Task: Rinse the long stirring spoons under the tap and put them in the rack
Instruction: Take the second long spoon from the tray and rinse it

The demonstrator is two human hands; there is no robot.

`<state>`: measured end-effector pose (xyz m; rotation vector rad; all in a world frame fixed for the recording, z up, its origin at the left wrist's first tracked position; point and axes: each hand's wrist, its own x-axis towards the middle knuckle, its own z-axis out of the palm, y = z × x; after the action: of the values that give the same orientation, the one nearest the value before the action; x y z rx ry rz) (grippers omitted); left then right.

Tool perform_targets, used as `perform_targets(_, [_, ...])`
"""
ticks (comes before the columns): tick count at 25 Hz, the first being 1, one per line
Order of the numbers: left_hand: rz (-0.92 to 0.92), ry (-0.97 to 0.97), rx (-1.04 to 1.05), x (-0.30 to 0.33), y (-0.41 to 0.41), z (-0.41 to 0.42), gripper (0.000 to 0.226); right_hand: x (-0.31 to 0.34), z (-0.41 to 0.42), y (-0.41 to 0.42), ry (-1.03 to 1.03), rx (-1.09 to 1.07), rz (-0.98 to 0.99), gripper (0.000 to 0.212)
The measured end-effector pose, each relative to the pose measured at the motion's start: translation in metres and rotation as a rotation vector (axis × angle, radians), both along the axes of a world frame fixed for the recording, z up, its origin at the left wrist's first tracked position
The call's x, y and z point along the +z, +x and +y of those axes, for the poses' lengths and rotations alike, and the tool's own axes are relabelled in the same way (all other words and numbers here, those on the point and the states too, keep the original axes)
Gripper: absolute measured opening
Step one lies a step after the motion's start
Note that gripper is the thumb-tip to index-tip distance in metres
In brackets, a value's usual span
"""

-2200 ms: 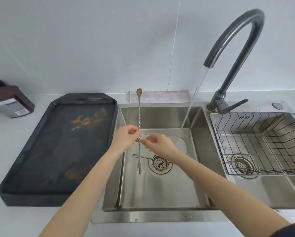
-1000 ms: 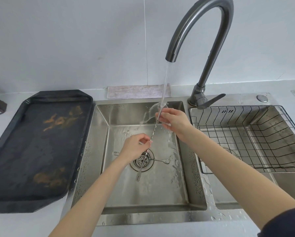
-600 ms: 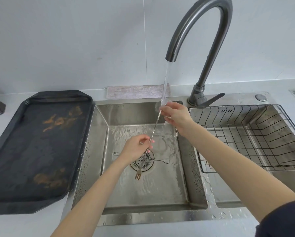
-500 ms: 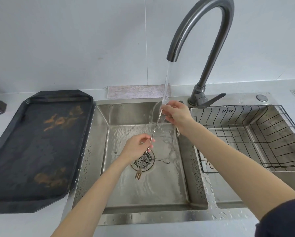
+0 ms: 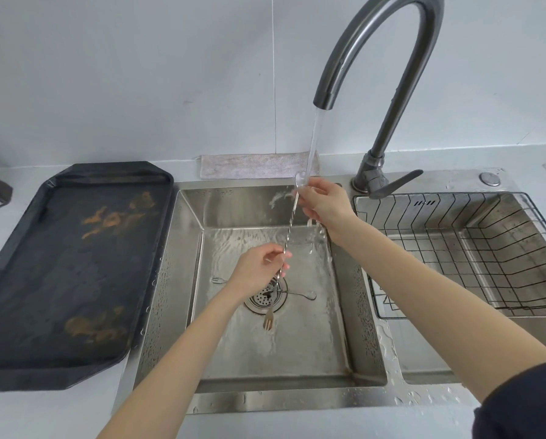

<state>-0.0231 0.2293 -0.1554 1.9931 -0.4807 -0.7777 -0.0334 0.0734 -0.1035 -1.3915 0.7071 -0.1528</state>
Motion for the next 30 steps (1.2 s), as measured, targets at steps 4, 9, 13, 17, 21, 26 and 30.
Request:
perform_targets(4, [-0.009,-0.013,-0.021,0.000,-0.003,-0.006,0.021,-0.001,-0.001,0.001,-0.030,-0.055,0.037,0.014])
perform_targets(9, [-0.004,-0.038,-0.006,0.005,-0.002,-0.007,0.025,0.004,-0.007,0.005,-0.094,-0.130,0.023,0.026])
perform_targets(13, [0.017,-0.048,-0.016,0.009,-0.006,-0.006,0.015,0.013,-0.008,0.002,-0.034,-0.085,-0.109,0.018])
perform_targets(17, [0.268,-0.148,0.067,0.025,-0.007,-0.009,0.017,0.014,-0.010,0.001,-0.052,0.004,-0.058,0.040])
perform_targets(21, [0.529,-0.339,0.196,0.041,0.001,-0.024,0.021,0.007,-0.009,-0.009,-0.087,0.176,0.060,0.039])
perform_targets(26, [0.816,-0.602,0.414,0.053,0.013,-0.032,0.014,-0.004,-0.009,-0.026,-0.031,0.285,0.034,0.032])
perform_targets(30, [0.961,-0.775,0.553,0.053,0.018,-0.030,0.011,-0.013,-0.011,-0.035,0.250,0.264,-0.073,0.024])
